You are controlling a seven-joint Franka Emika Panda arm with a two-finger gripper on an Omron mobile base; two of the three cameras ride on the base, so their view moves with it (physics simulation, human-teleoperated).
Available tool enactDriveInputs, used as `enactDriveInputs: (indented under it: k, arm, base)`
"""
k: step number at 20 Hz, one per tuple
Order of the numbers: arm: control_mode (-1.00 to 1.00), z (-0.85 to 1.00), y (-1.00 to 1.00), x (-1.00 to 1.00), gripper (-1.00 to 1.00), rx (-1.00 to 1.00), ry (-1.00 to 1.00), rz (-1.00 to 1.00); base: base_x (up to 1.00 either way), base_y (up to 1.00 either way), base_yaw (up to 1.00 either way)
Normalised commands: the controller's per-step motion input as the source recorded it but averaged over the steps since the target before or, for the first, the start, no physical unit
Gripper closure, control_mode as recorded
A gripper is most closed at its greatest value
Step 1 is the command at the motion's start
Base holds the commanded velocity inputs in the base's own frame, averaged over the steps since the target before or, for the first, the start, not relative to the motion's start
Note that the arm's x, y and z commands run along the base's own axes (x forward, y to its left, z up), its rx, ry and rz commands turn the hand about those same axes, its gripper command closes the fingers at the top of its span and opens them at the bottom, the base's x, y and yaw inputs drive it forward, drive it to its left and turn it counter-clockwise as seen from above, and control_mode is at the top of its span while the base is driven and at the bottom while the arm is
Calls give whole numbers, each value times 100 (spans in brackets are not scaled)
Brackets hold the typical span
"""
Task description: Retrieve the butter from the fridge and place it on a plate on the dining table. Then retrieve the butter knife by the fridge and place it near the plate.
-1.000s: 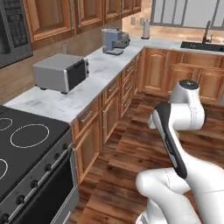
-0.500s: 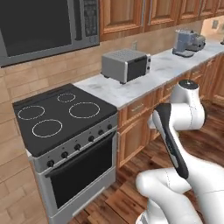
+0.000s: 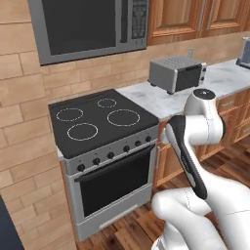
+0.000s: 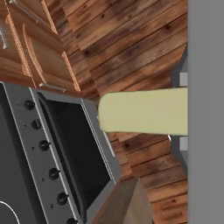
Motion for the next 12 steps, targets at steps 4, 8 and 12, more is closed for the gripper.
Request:
enactDriveInputs:
  k: [4,8,12]
  arm:
    - [100,0,0,0,100,0,0,0]
    - [100,0,0,0,100,0,0,0]
    - [100,0,0,0,100,0,0,0]
  base:
    - [27,-4,-7]
    - [89,-32,-50]
    - [97,-32,-63]
